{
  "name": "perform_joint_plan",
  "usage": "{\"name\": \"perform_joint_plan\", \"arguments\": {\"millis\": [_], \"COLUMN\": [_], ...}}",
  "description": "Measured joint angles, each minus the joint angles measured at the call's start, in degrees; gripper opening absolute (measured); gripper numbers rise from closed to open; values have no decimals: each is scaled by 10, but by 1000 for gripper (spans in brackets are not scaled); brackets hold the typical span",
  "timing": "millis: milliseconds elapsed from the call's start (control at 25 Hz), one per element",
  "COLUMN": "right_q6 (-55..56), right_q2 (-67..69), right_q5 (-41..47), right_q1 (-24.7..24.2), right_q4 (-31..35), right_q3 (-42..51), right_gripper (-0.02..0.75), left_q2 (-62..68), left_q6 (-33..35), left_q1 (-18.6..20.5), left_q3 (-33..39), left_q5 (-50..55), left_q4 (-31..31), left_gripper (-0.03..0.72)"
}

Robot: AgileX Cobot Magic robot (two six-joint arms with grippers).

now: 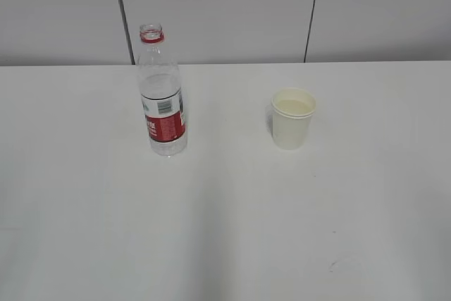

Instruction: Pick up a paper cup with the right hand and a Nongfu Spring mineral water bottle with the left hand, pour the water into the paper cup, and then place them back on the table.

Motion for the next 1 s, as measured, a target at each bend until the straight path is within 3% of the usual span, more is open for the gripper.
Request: {"name": "perform_joint_plan", "arguments": {"millis": [480, 1000], "right_q6": [0, 0], "right_q2": [-88, -92], "right_q5": [3, 3], "right_q1": [0, 0], "right_q4": [1, 1], "right_q3": [0, 0], "right_gripper": [580, 573], "left_q2": [-20, -20], "left_q6": [0, 0], "left_q1": [0, 0], "left_q3": [0, 0], "left_q5": [2, 2], "left_q4": [-1, -2], "left_gripper": [510, 510]}}
